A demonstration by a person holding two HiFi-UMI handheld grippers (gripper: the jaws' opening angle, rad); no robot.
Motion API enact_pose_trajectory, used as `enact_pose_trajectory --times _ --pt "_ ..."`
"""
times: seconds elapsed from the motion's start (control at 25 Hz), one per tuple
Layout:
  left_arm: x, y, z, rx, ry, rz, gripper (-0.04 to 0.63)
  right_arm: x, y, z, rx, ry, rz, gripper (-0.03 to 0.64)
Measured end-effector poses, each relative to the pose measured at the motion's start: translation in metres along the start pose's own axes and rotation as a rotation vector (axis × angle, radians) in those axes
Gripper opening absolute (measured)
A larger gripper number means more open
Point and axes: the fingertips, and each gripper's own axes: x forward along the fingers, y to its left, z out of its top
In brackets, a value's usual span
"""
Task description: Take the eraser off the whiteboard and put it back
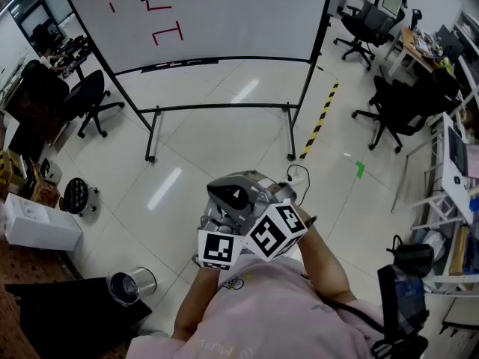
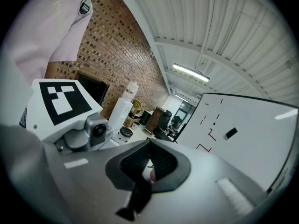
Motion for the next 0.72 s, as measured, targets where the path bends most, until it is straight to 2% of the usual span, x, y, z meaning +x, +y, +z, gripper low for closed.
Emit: enact_pose_trajectory --times 0.16,0.52,0.68,0.72 --pt "-0.004 -0.009 -0.001 -0.012 0.015 -0.008 0.002 -0.005 0.010 -0.004 -0.018 0.009 0.034 0.002" --pt "-0.001 -0.023 0.000 -0.005 0.017 -0.031 0.002 -0.015 0.013 -0.011 -0.026 0.026 0.038 0.002" --pt "0.006 -0.017 -0.007 -0.106 0.025 -0.057 0.002 -0.013 0.011 -0.013 -0.077 0.019 0.039 0.000" --pt "0.008 -0.013 -0.008 -0.108 0.028 -0.056 0.002 -0.009 0.009 -0.014 -0.085 0.018 0.039 0.000"
